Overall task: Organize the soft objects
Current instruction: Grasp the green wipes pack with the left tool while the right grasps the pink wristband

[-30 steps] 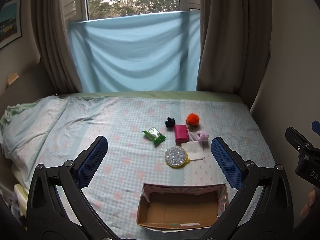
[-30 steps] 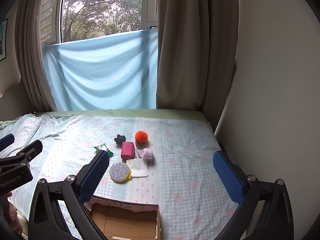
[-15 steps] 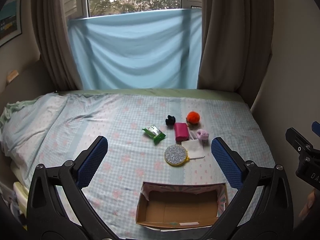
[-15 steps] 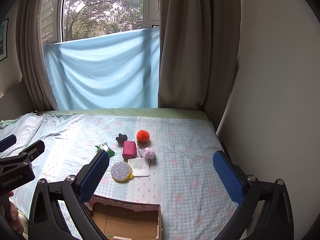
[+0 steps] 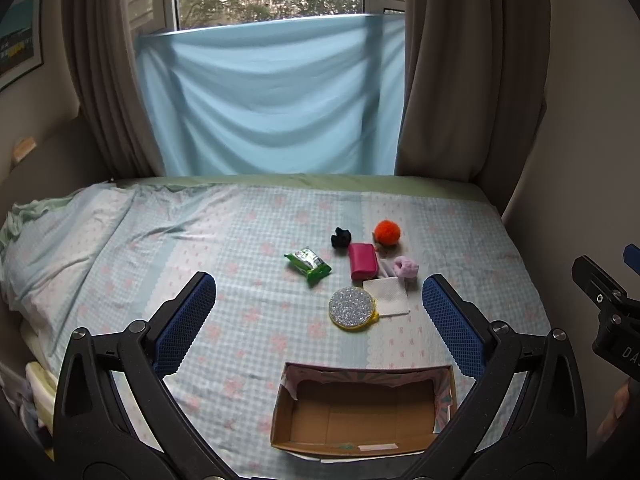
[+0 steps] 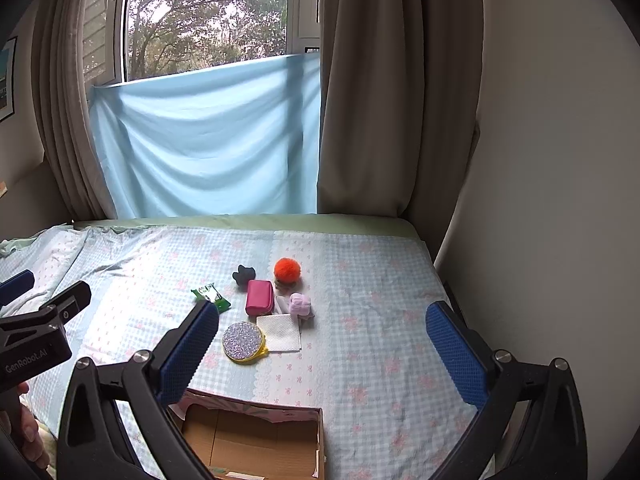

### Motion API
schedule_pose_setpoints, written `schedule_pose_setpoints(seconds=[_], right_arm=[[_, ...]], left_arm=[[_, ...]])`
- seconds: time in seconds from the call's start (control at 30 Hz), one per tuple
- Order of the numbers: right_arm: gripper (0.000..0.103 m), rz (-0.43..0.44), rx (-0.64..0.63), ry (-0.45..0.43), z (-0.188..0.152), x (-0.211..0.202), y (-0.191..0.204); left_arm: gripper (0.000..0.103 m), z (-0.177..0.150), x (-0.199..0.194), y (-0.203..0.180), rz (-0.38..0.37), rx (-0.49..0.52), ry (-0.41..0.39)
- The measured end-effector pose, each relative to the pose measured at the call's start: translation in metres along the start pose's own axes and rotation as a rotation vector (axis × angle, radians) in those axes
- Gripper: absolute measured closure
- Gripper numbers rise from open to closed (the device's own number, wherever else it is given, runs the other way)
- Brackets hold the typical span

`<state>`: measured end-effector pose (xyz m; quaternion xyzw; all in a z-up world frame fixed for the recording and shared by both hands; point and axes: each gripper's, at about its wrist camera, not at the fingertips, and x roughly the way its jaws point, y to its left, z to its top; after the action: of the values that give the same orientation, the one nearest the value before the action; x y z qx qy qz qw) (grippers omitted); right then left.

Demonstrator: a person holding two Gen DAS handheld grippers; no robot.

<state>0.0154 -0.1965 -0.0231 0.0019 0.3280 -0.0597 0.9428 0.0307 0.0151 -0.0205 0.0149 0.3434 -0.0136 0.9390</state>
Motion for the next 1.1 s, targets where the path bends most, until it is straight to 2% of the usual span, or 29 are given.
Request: schedule_pose_setpoints(seconds=[0.33, 0.53, 0.63, 0.8, 1.1], right_arm=[[0.0, 0.006, 0.011, 0.04, 0.0, 0.015, 0.003], [0.0, 0.006, 0.031, 0.1, 0.004, 0.044, 0.007], [0.0, 0.009, 0.043, 0.14, 0.007, 0.069, 0.008], [0.0, 0.008, 0.065, 0.218, 0.002, 0.134, 0.012], [0.0, 0.029, 0.084, 0.338, -0.024, 0.295, 0.012]], left_arm=[[0.001, 0.002, 0.026, 0.006, -0.014, -0.023, 0.066], [0.001, 0.011, 0.073, 0.018, -0.028, -0.065, 0.143], [0.001, 0.014, 0.114, 0.025, -0.031, -0.088, 0.194], [0.001, 0.013, 0.207, 0.032, -0.014, -0.104, 0.277], [0.001, -0.005, 0.39, 0.03, 0.027, -0.18, 0.397]])
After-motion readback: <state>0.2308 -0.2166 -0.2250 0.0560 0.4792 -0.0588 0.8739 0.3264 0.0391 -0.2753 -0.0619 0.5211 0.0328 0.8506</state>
